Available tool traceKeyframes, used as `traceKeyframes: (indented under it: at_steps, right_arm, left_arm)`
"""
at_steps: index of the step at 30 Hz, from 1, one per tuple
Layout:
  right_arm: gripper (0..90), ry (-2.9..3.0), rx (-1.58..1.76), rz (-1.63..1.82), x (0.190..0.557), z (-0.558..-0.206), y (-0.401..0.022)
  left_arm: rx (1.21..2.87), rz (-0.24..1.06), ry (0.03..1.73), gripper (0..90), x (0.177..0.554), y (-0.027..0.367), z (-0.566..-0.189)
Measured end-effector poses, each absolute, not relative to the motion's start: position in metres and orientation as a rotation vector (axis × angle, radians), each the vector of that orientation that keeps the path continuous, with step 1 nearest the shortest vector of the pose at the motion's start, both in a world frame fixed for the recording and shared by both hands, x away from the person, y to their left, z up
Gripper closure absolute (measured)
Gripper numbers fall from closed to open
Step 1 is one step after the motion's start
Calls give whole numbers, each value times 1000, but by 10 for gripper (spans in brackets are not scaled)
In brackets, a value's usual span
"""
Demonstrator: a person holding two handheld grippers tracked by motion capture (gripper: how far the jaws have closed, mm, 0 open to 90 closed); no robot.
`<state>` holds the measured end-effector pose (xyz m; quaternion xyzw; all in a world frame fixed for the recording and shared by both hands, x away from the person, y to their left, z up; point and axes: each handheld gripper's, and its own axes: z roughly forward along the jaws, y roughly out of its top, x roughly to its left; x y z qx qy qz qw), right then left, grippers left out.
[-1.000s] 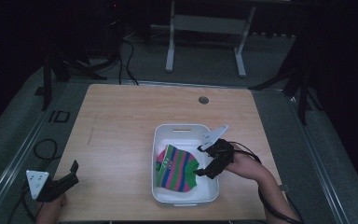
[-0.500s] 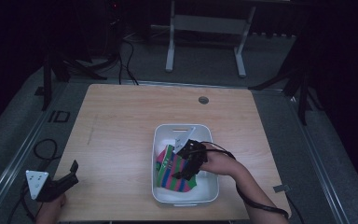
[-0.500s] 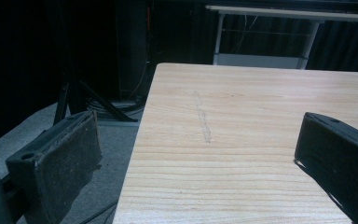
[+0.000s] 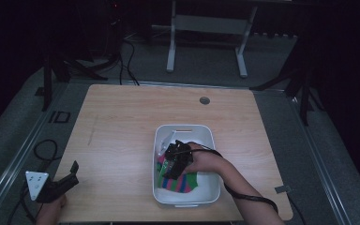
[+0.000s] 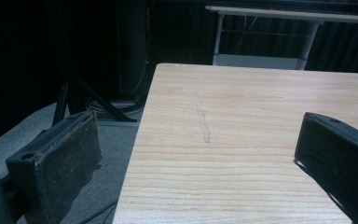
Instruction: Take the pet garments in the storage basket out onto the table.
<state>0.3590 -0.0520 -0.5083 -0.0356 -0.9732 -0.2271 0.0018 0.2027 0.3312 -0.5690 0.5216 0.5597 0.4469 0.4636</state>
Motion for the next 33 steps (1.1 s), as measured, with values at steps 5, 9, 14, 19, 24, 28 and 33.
traceKeyframes:
  at_steps: [5,9,14,19,24,28,33]
  right_arm:
    - [105,-3047,-114,-615,362,-524,-44]
    - [283,-3076,-96,-591,360,-524,-42]
    - [680,-3108,-93,-569,355,-517,-44]
    - [710,-3103,-95,-661,353,-502,-58]
    - [711,-3100,-116,-769,352,-474,-77]
    - [710,-3089,-108,-855,350,-450,-88]
    - [710,-3101,-110,-974,347,-421,-98]
  left_arm:
    - [1281,1096,1375,9,203,331,-569]
    - [1283,1097,1375,9,203,331,-569]
    - [1282,1098,1375,9,203,331,-569]
    - [1282,1098,1375,9,203,331,-569]
    - [1285,1100,1374,9,203,331,-569]
    - [1285,1102,1375,9,203,331,-569]
    - [1285,1102,1376,9,203,331,-569]
